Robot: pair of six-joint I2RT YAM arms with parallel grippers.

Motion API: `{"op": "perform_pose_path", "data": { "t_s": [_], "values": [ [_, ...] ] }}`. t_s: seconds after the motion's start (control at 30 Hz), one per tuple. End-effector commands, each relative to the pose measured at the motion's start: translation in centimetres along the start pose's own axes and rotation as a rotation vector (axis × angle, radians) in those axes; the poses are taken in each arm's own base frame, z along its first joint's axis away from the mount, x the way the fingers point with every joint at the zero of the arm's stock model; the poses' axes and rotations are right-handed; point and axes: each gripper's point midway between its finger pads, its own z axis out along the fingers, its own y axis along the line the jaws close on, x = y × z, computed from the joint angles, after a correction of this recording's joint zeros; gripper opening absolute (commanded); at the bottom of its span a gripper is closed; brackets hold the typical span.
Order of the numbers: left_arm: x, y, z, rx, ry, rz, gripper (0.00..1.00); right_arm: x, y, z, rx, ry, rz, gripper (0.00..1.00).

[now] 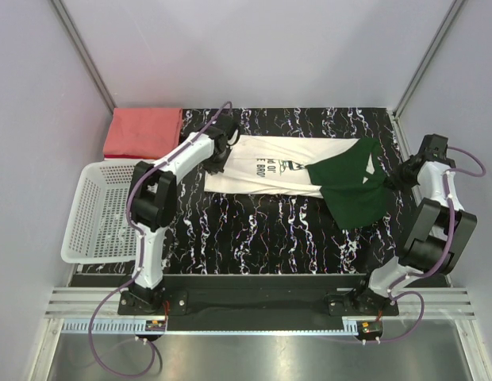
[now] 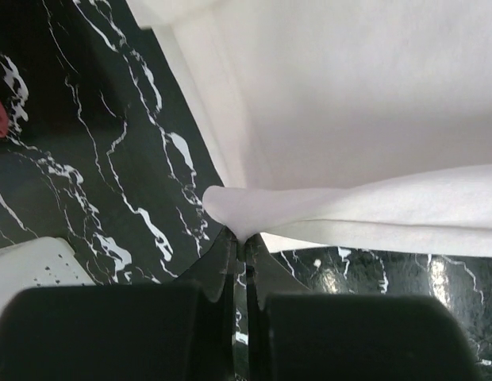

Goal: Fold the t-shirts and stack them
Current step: Fold the tshirt

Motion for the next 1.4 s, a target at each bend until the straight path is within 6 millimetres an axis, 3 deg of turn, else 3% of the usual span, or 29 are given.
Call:
{"op": "perform_pose_path", "data": {
  "t_s": [0.0,0.07,0.27,0.5,0.63,0.77,0.9,1.17,1.23,1.37],
  "values": [
    [-1.9,0.3,-0.2,0.014,-0.032,0.001,0.0,-2.4,3.1,-0.2,-0.08,-0.032,-0.022,0.01],
    [-2.5,0.4,0.1,0.011,-0.033,0.001,0.0,-3.2,4.9,-0.3,-0.133,-0.023,-0.035,0.02],
    [-3.9,1.0,0.9,0.011,-0.039,-0.016,0.0,-4.3,6.8,1.7,-0.105,0.0,-0.069,0.02],
    [-4.2,2.3,2.4,0.004,-0.021,-0.049,0.0,-4.4,8.1,5.1,-0.013,0.039,-0.161,0.0],
    [-4.2,3.0,3.1,-0.002,-0.01,-0.063,0.0,-5.0,9.0,6.0,-0.007,0.045,-0.176,0.0],
    [-4.7,3.4,3.7,-0.005,-0.015,-0.073,0.0,-5.4,11.1,6.2,-0.048,0.05,-0.19,0.0],
    [-5.4,3.7,3.9,-0.006,-0.028,-0.079,0.0,-5.7,11.5,7.5,-0.026,0.067,-0.194,0.0],
    [-6.2,4.3,4.0,-0.037,-0.042,-0.083,0.0,-7.1,13.1,7.4,-0.026,0.057,-0.216,0.0],
    [-6.1,4.3,4.1,-0.039,-0.039,-0.084,0.0,-6.7,12.6,8.4,0.021,0.082,-0.235,0.0],
    [-5.6,4.6,4.1,-0.059,-0.02,-0.079,0.0,-7.3,13.6,9.4,0.053,0.057,-0.306,0.0]
  ]
}}
